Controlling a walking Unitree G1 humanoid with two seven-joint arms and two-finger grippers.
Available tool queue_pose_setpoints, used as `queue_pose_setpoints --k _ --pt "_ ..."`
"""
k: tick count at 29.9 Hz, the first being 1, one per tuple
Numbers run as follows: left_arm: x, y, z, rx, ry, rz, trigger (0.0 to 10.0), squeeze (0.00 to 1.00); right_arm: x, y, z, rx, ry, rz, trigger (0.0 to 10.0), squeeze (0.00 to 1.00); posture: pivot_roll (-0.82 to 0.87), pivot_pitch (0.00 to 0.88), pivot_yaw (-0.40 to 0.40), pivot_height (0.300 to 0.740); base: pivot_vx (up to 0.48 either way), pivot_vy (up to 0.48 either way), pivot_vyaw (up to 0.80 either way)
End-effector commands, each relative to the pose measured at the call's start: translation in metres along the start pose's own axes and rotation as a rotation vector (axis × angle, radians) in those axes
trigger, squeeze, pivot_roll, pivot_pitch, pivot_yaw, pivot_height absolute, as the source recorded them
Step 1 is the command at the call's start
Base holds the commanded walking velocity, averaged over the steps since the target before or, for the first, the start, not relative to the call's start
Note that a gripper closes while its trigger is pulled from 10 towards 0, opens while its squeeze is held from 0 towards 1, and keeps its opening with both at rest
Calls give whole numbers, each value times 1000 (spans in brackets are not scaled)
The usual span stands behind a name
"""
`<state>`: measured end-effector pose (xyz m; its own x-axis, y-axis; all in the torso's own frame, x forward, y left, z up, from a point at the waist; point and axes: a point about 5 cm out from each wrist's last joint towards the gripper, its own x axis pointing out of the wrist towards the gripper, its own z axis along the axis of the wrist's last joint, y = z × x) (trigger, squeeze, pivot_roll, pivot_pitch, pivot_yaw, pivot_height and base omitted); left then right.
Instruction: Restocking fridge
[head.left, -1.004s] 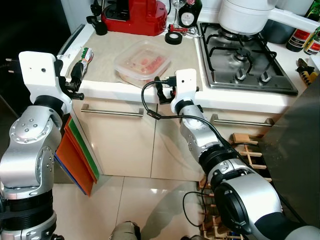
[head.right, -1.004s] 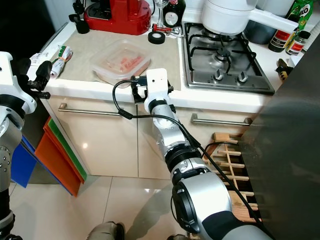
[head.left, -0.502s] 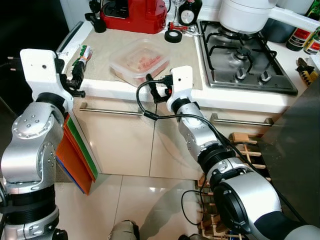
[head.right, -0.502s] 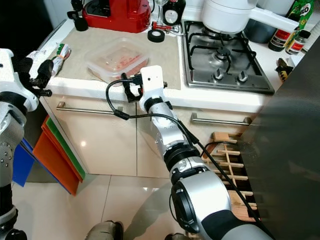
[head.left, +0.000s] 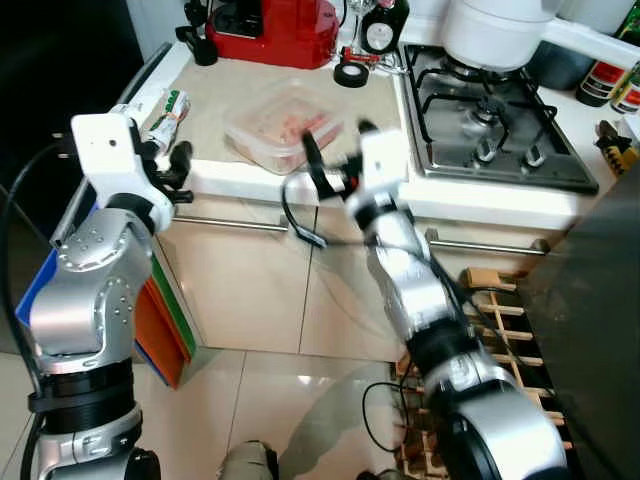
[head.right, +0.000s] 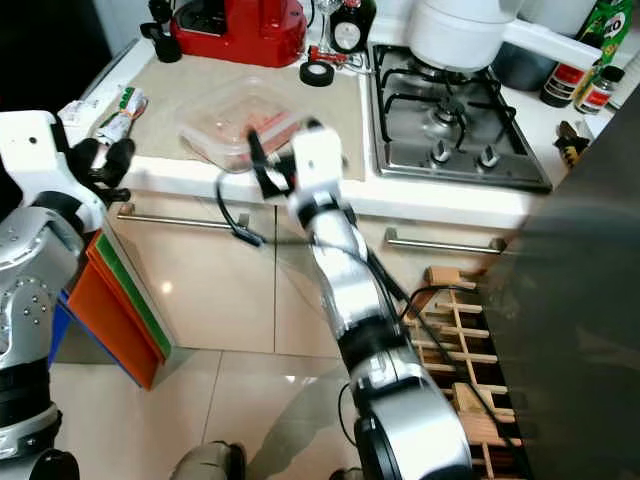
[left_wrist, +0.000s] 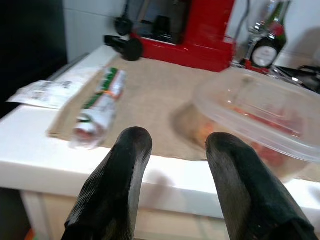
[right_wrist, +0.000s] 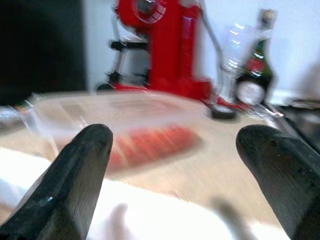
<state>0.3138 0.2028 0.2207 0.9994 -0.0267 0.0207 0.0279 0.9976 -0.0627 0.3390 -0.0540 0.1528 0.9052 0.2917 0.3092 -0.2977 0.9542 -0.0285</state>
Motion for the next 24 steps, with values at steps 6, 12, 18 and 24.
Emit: queue_pose_setpoints --k 6,12,18,24 --pt "9 -15 4 -24 -50 -99 10000 1000 -36 -38 12 -103 -39 -187 10000 12 92 0 -42 740 0 0 0" --pt "4 -19 2 -15 -45 -136 10000 1000 -50 -55 21 -141 -50 -259 10000 16 75 0 -39 740 0 0 0" --pt "6 -18 -6 -40 -29 -137 10000 1000 -53 -69 24 -148 -12 -307 10000 12 68 0 -43 740 0 0 0" --pt "-1 -17 -4 129 -123 -61 10000 0 -42 -55 27 -28 -7 -268 10000 20 83 0 -49 740 0 0 0"
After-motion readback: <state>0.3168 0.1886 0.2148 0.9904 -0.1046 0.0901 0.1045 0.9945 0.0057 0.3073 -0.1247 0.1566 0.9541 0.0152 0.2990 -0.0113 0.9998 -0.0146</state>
